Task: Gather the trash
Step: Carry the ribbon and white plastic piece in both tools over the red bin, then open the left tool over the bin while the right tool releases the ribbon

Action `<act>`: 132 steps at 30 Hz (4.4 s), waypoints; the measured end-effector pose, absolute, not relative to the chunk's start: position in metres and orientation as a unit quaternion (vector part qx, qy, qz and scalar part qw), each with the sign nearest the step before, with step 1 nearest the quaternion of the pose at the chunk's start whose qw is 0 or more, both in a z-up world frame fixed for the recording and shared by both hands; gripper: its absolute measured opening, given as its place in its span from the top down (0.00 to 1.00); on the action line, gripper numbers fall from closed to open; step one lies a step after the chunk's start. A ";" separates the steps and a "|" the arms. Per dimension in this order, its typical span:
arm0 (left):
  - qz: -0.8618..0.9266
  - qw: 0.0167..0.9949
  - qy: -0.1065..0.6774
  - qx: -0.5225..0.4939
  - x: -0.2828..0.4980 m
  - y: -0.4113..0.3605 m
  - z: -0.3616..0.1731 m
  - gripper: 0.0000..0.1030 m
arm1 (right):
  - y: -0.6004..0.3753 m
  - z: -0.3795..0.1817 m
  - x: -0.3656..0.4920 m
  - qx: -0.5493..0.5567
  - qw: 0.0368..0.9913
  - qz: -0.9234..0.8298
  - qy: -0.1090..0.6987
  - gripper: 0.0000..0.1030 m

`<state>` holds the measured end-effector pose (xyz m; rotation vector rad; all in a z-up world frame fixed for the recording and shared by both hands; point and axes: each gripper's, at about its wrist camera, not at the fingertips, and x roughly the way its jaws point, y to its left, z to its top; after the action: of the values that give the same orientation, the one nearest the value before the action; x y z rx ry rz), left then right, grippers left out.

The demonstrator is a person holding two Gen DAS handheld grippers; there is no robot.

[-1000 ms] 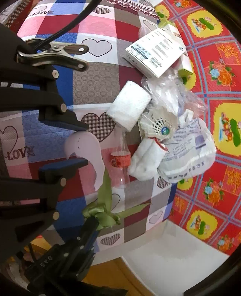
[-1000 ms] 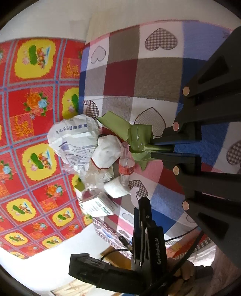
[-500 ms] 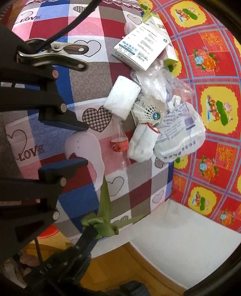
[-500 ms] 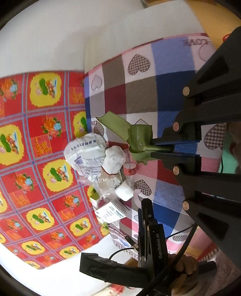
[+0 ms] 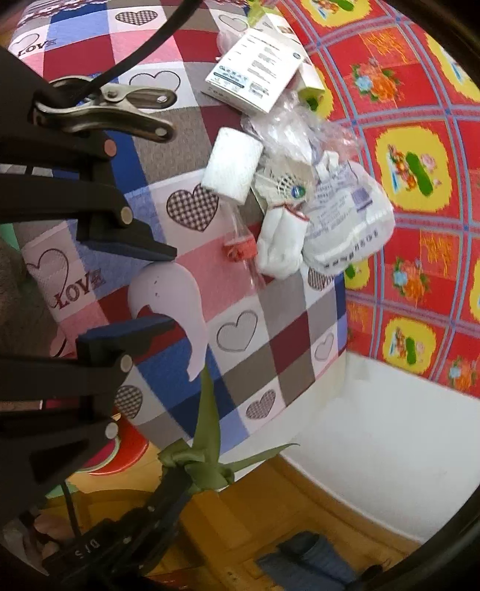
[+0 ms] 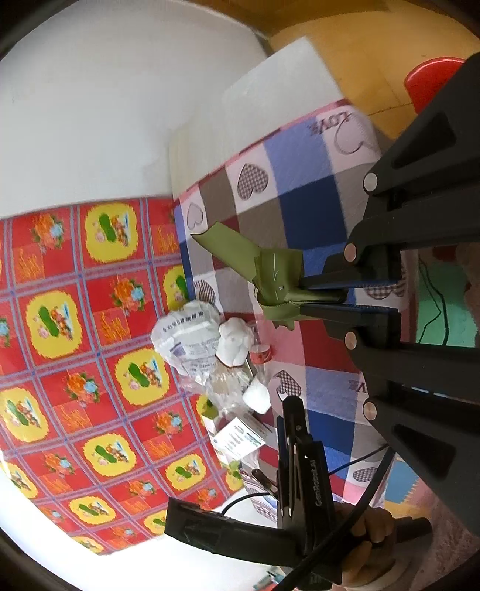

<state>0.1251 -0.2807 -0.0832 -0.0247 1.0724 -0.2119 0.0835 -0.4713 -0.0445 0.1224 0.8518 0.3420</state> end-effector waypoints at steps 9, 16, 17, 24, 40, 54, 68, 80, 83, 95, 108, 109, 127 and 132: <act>-0.142 0.854 0.501 0.009 0.108 -0.294 -0.075 0.69 | -0.485 -0.038 0.049 0.078 0.906 0.110 0.400 0.92; -0.179 0.847 0.500 0.018 0.098 -0.307 -0.074 0.69 | -0.497 -0.035 0.024 0.091 0.908 0.071 0.402 0.92; -0.186 0.845 0.501 0.020 0.097 -0.310 -0.075 0.69 | -0.500 -0.034 0.019 0.092 0.908 0.063 0.403 0.92; -0.230 0.835 0.499 0.042 0.091 -0.340 -0.077 0.69 | -0.520 -0.030 -0.008 0.104 0.910 0.016 0.401 0.92; -0.309 0.803 0.503 0.089 0.066 -0.427 -0.085 0.69 | -0.589 -0.032 -0.074 0.147 0.902 -0.088 0.396 0.92; -0.374 0.759 0.515 0.138 0.031 -0.519 -0.114 0.69 | -0.653 -0.060 -0.129 0.186 0.874 -0.162 0.418 0.92; -0.434 0.713 0.524 0.172 -0.006 -0.597 -0.155 0.69 | -0.708 -0.107 -0.163 0.211 0.843 -0.214 0.446 0.92; -0.457 0.670 0.546 0.211 -0.031 -0.661 -0.222 0.69 | -0.749 -0.171 -0.171 0.223 0.818 -0.224 0.481 0.92; -0.457 0.666 0.547 0.220 -0.035 -0.673 -0.242 0.69 | -0.759 -0.190 -0.171 0.228 0.811 -0.225 0.490 0.92; -0.455 0.629 0.585 0.233 -0.038 -0.713 -0.337 0.69 | -0.782 -0.262 -0.163 0.226 0.792 -0.225 0.521 0.92; -0.443 0.609 0.614 0.236 -0.026 -0.746 -0.409 0.69 | -0.804 -0.313 -0.161 0.243 0.775 -0.229 0.537 0.92; -0.444 0.607 0.615 0.238 -0.026 -0.748 -0.414 0.69 | -0.805 -0.314 -0.161 0.244 0.774 -0.229 0.537 0.92; -0.426 0.610 0.620 0.248 -0.029 -0.761 -0.437 0.40 | -0.818 -0.339 -0.151 0.252 0.766 -0.217 0.550 0.92; -0.427 0.614 0.619 0.238 -0.024 -0.756 -0.436 0.32 | -0.819 -0.350 -0.147 0.266 0.762 -0.220 0.548 0.75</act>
<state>-0.0238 -0.7556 -0.4364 0.5495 1.4268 -0.9848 -0.1474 -0.8193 -0.3501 0.5798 1.1930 -0.4779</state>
